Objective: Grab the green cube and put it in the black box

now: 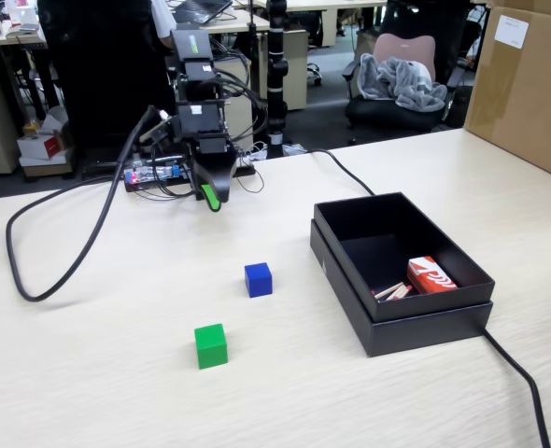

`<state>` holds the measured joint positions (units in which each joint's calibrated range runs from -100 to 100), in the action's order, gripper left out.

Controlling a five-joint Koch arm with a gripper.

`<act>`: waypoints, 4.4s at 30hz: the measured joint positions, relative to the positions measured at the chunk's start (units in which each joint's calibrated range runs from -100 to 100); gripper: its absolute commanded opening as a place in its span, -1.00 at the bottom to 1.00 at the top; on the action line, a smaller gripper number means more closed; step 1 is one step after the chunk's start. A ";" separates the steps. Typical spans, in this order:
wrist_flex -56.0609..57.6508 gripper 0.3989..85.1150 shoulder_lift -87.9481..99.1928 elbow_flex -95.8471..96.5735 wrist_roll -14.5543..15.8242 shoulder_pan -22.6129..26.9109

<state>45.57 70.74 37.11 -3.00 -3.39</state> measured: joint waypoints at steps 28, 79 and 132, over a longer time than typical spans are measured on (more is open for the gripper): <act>2.25 0.11 -88.41 -67.91 -3.81 -3.91; 2.25 -0.68 -101.10 -75.03 -6.64 -3.66; -0.77 -0.66 -73.14 -47.65 5.03 19.58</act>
<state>44.79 -2.39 -10.54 2.03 16.19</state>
